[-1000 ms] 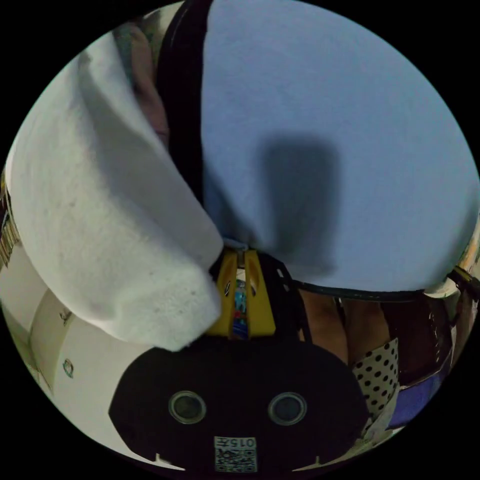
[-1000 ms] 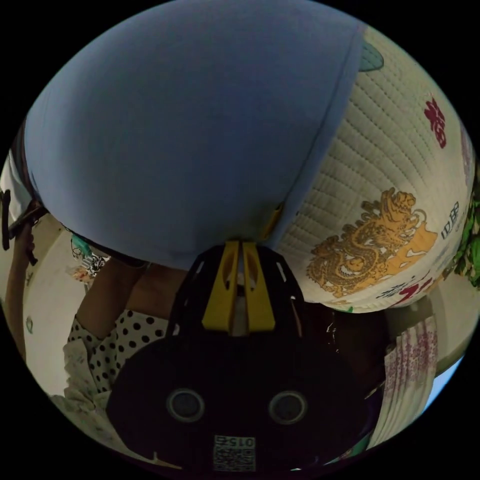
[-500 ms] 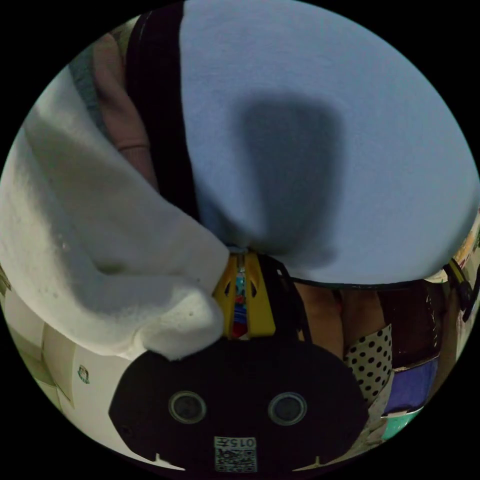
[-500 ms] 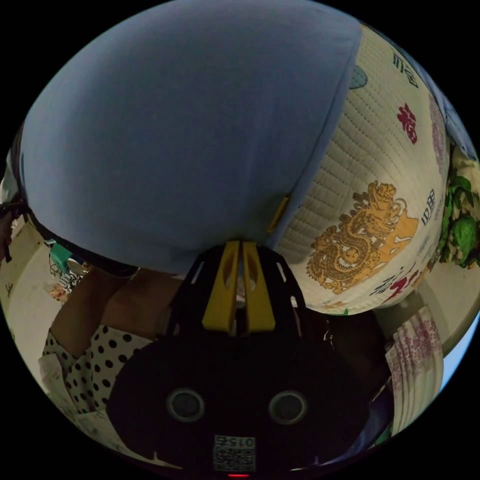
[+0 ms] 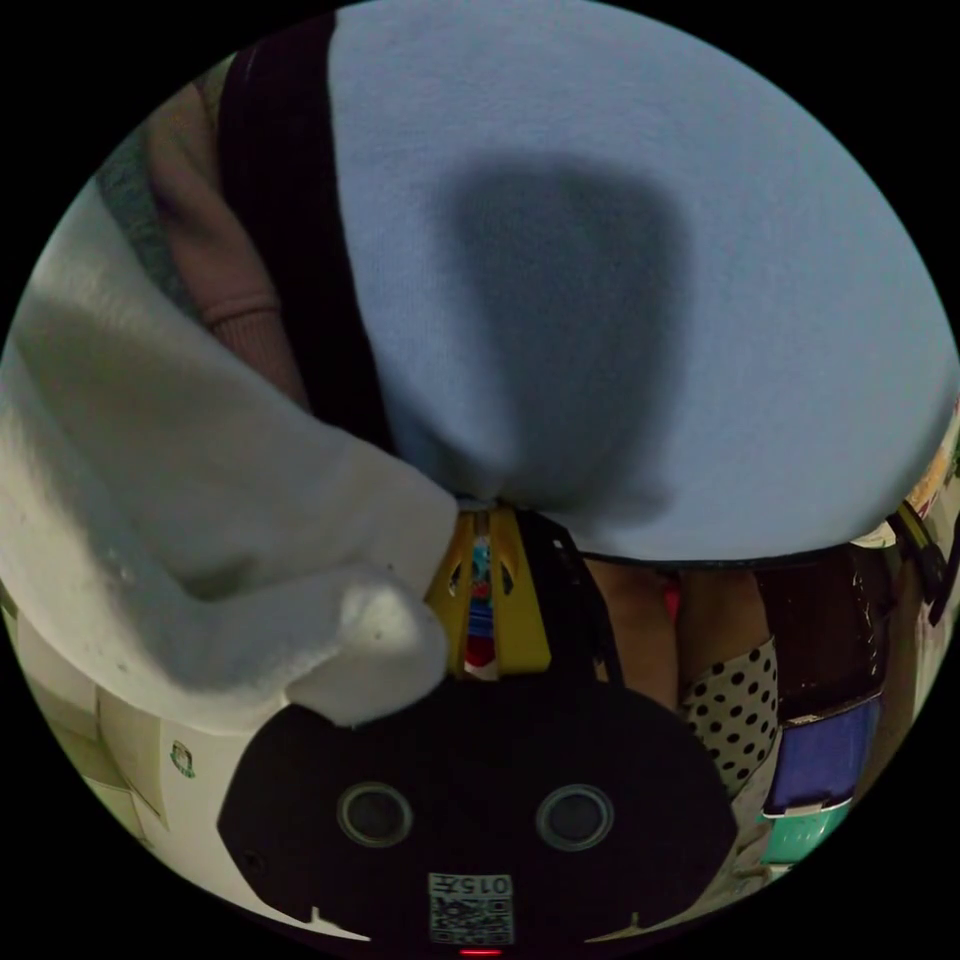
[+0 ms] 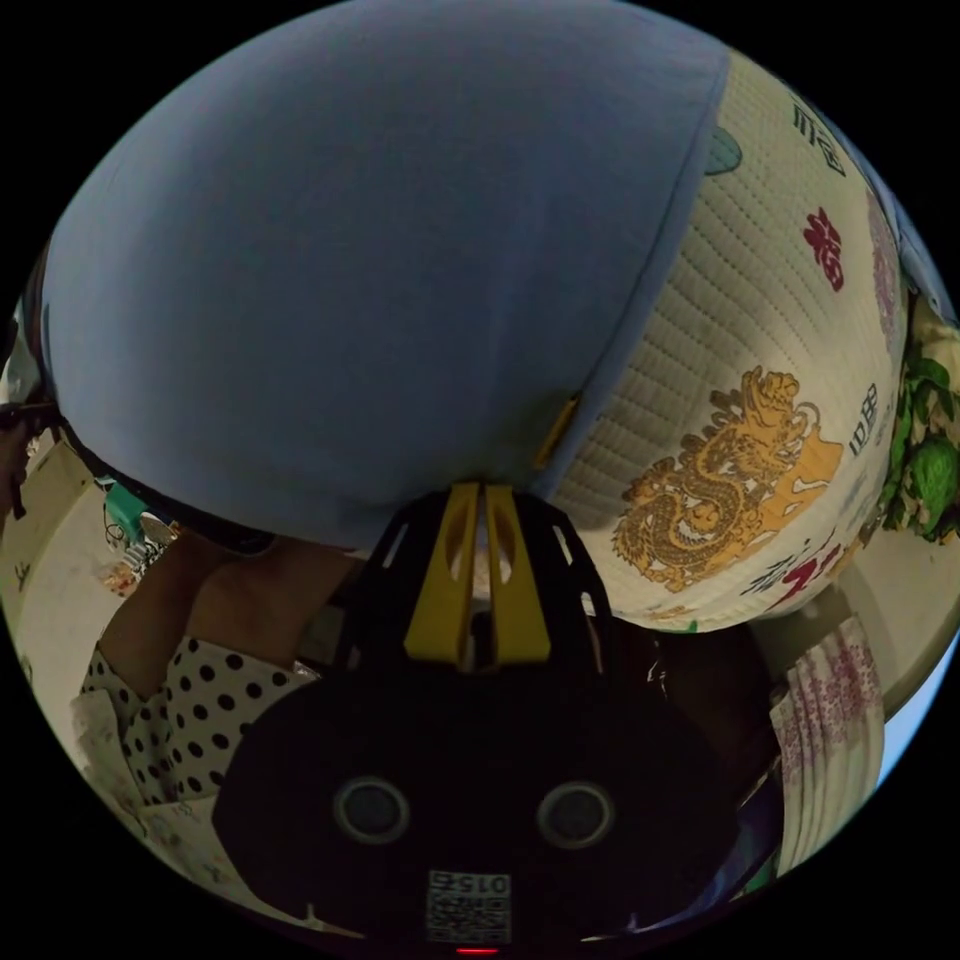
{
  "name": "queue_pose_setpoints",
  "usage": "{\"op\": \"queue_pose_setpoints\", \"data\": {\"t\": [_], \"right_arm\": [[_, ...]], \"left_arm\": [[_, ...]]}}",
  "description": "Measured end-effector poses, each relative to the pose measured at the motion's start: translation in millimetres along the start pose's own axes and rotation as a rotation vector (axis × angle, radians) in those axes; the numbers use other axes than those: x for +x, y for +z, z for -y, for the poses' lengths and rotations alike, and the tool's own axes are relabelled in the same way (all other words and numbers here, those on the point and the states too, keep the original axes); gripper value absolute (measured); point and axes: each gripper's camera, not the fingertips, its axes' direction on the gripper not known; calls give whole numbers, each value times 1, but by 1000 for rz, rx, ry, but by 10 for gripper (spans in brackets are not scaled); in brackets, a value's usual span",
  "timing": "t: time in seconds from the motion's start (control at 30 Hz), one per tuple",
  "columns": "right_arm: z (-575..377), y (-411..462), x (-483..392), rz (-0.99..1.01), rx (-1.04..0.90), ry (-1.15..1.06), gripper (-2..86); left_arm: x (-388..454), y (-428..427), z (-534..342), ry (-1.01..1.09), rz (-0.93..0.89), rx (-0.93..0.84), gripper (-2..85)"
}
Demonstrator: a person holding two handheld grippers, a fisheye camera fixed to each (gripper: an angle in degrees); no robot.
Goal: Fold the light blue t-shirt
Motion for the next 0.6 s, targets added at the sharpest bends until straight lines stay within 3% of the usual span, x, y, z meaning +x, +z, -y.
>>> {"op": "queue_pose_setpoints", "data": {"t": [0.6], "right_arm": [[9, -1, -7, -4, -25, 9, -3]], "left_arm": [[-11, -2, -21, 60, 3, -26, -7]]}}
